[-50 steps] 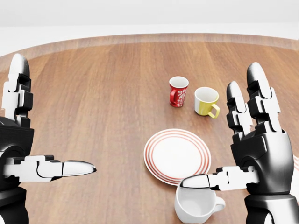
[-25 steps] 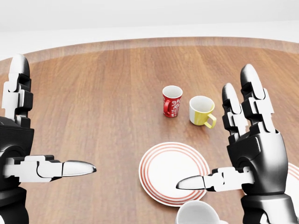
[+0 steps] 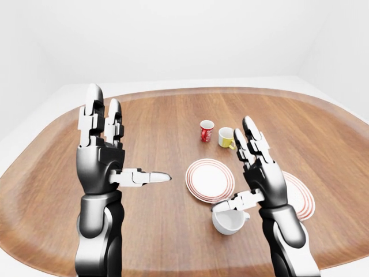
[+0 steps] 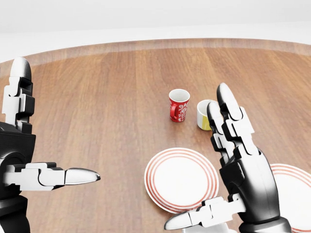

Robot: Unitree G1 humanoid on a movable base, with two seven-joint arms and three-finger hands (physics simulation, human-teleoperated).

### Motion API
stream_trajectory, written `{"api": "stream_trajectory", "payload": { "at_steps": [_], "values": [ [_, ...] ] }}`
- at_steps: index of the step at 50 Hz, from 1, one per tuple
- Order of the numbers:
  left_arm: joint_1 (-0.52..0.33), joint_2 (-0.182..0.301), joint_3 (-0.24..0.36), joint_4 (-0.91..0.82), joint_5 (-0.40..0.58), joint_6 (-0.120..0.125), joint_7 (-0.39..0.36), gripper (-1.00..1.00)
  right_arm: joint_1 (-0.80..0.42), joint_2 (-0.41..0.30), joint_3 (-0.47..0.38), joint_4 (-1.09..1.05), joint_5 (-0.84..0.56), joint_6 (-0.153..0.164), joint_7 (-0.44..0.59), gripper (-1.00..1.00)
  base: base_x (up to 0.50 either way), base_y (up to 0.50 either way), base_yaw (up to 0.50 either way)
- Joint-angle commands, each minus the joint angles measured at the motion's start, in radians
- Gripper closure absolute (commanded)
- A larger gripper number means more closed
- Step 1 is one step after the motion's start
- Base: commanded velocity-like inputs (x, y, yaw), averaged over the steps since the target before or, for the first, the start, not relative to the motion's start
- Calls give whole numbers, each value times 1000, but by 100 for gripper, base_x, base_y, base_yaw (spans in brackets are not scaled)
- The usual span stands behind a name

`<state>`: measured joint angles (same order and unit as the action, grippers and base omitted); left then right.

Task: Put the white mug on the left plate.

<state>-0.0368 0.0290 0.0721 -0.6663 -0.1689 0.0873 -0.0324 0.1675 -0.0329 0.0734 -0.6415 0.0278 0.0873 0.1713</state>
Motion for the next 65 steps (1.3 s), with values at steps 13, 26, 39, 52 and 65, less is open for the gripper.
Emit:
{"api": "stream_trajectory", "payload": {
  "at_steps": [13,26,39,52,65],
  "values": [
    [1,0,1,-4,-2,0,0,-100,106,-29,53,-37,-76,0,68,-100,0,0,0],
    [-1,1,1,-4,-3,0,1,-100,106,-34,31,-61,-125,0,108,-100,0,0,0],
    [-2,0,-1,-4,-2,0,1,-100,105,-49,-13,-118,-339,0,228,-100,0,0,0],
    [4,-1,-5,-2,1,0,-1,-100,144,-38,-2,-61,-513,0,291,-100,0,0,0],
    [3,-1,-2,-7,-1,0,-2,-100,157,-45,-3,-77,-608,0,356,-100,0,0,0]
  ]
}}
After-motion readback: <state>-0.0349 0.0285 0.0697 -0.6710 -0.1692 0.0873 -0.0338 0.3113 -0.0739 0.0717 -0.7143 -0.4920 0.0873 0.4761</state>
